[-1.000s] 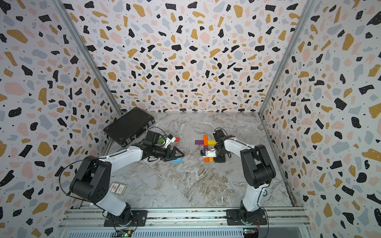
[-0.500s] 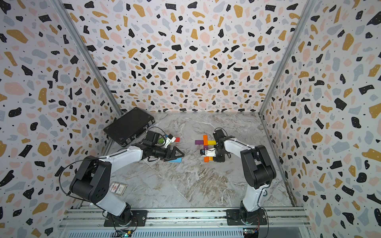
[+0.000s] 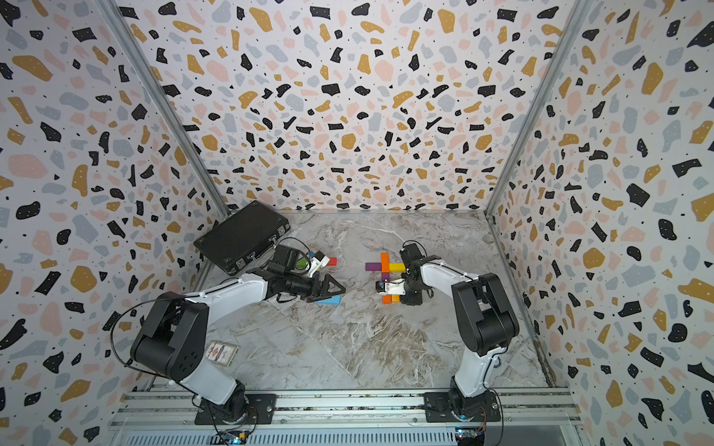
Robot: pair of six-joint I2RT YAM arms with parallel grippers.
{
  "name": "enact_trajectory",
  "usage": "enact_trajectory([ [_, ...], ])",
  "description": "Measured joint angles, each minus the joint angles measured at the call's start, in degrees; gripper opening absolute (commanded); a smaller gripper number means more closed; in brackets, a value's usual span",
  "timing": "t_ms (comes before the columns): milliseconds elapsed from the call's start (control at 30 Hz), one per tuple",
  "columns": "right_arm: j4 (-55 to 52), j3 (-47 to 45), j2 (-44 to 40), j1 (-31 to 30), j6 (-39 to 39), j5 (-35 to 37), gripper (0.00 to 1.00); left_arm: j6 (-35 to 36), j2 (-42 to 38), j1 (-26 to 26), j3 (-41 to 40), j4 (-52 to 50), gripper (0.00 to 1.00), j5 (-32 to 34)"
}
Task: Assemble the letter t with building blocks
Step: Assemble the building block at the center of the board.
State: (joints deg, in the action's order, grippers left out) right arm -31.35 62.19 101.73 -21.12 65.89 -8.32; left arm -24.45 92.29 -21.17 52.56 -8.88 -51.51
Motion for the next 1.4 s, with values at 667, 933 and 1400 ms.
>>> enact_trajectory([
  [667,-1.4,-0.2,-0.2,0.0,-0.4,-0.4,0.37,0.0,0.0,0.0,0.0,0.2,0.99,0.0],
  [933,-1.0,0.7,0.5,0.0,-1.9,-0.4,0.52,0.0,0.0,0.0,0.0,0.2,0.99,0.0],
  [1400,1.1,-0.9,-5.4,0.0,-7.2,-0.2,0.56,-0.2,0.0,0.0,0.0,0.3,1.0,-0.3],
])
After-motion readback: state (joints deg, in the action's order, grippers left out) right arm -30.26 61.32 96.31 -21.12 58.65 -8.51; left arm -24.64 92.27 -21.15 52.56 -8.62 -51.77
